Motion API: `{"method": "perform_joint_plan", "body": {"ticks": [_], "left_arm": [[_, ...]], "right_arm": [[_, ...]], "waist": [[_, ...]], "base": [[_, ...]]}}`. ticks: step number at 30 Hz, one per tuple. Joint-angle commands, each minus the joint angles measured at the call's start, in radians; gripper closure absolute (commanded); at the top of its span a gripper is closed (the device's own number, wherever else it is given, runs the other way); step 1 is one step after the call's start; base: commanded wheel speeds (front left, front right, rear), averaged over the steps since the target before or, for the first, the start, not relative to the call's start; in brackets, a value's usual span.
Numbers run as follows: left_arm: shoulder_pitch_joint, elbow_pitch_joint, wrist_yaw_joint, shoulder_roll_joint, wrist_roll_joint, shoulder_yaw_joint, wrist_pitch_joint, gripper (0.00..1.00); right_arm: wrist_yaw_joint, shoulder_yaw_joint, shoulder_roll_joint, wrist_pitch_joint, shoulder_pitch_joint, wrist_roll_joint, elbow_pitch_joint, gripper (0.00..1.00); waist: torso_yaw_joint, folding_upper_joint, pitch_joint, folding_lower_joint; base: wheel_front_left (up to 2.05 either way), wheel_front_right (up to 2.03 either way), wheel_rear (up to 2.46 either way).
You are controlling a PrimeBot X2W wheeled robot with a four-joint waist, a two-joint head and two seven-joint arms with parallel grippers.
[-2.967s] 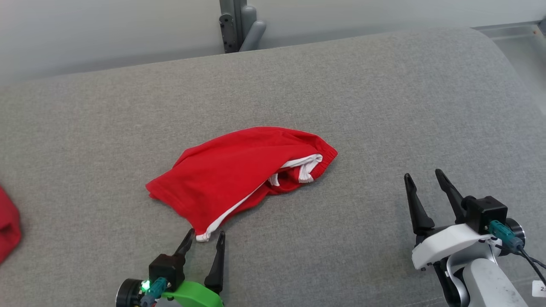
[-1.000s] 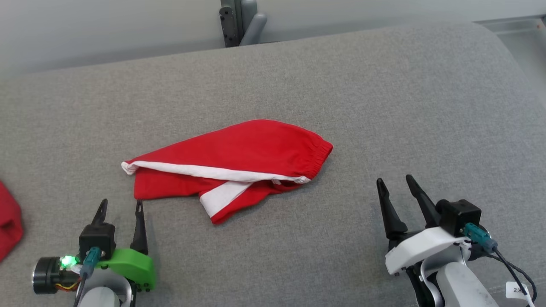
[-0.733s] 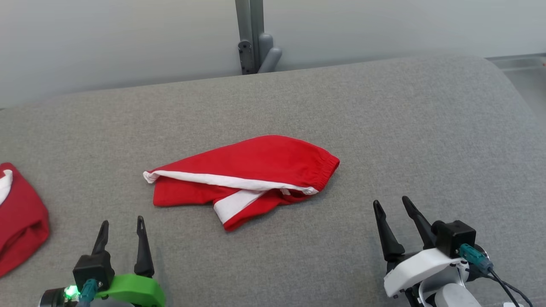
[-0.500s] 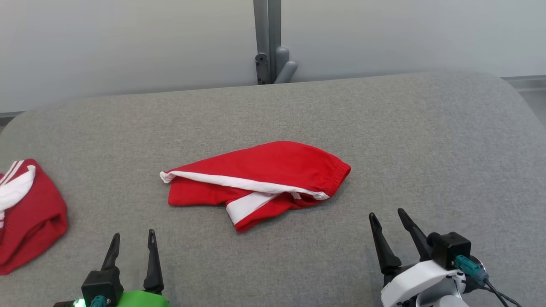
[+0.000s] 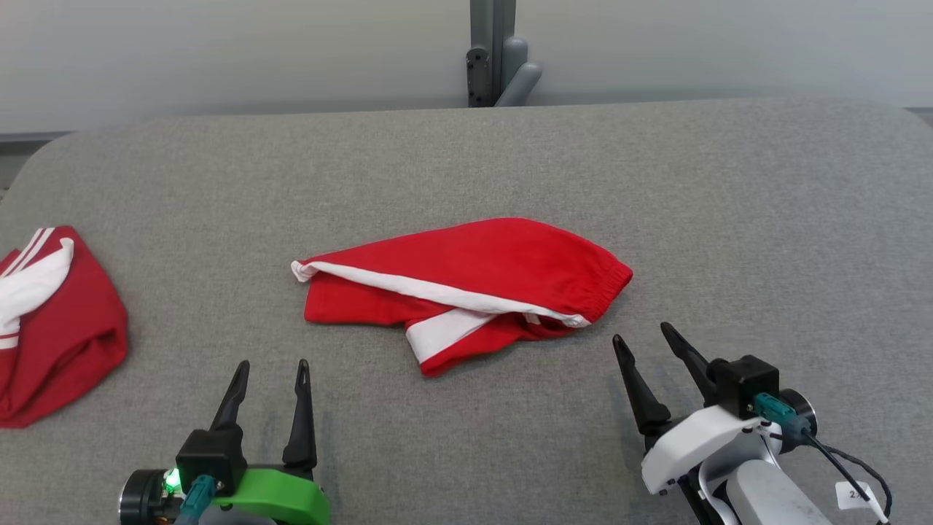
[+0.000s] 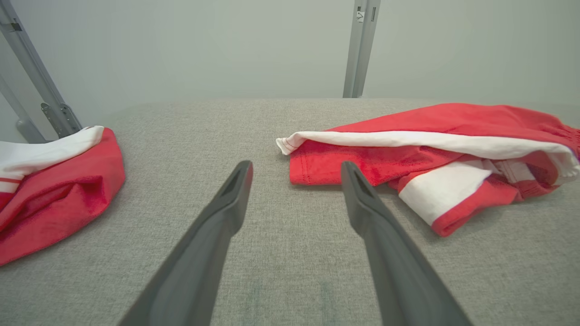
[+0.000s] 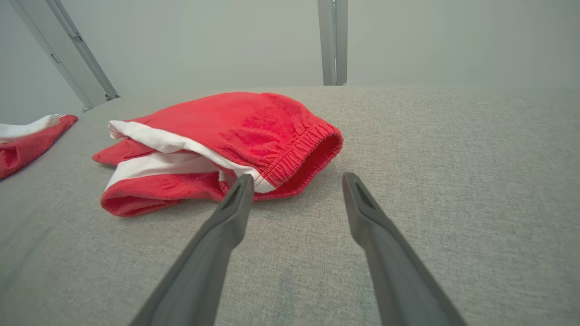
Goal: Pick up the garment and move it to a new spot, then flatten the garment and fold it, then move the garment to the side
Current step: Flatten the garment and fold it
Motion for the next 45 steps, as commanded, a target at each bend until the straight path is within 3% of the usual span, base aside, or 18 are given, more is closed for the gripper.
{"method": "perform_joint_plan", "body": {"ticks": [1,5,16,30,32,37,41,44,45], "left_arm": [[-0.025,-0.005,-0.002,0.002,-0.008,-0.007,0.0,0.0],[-0.05,-0.001,-0.001,0.001,-0.012,-0.029,0.0,0.0],[-0.088,-0.006,0.005,0.001,-0.028,-0.055,-0.001,0.0],[-0.09,-0.006,0.012,0.001,-0.04,-0.08,-0.001,0.0],[-0.087,-0.004,0.01,0.001,-0.038,-0.083,-0.001,0.0],[-0.086,0.001,0.006,0.001,-0.037,-0.085,-0.001,0.0],[-0.087,0.005,0.005,0.001,-0.037,-0.082,0.0,0.0],[-0.092,0.004,0.004,0.001,-0.034,-0.081,-0.001,0.0],[-0.094,0.003,0.004,0.001,-0.032,-0.082,0.0,0.0]], "right_arm": [[-0.001,0.01,-0.009,-0.003,-0.029,0.001,0.025,0.0],[-0.001,0.047,-0.027,-0.003,-0.087,0.015,0.091,0.0],[-0.001,0.072,-0.043,-0.003,-0.142,0.023,0.132,0.0],[-0.001,0.092,-0.058,-0.003,-0.125,0.03,0.054,0.0],[-0.001,0.097,-0.062,-0.003,-0.116,0.036,0.037,0.06],[-0.001,0.109,-0.066,-0.003,-0.1,0.056,0.009,0.1],[-0.001,0.121,-0.069,-0.003,-0.1,0.074,0.005,0.26],[-0.001,0.124,-0.069,-0.003,-0.108,0.081,0.001,0.74],[-0.001,0.124,-0.07,-0.003,-0.109,0.083,0.0,1.0]], "waist": [[0.039,0.0087,0.051,0.0],[0.073,0.0087,0.088,0.0],[0.117,0.0087,0.148,0.0],[0.115,0.0087,0.164,0.0],[0.11,0.0087,0.161,0.0],[0.099,0.0087,0.158,0.0],[0.093,0.0087,0.157,0.0],[0.093,0.0087,0.158,0.0],[0.093,0.0087,0.158,0.0]], "base": [[0.0,0.0,0.0],[0.0,0.0,0.0],[0.0,0.0,0.0],[0.0,0.0,0.0],[0.0,0.0,0.0],[0.0,0.0,0.0],[0.0,0.0,0.0],[0.0,0.0,0.0],[0.0,0.0,0.0]]}}
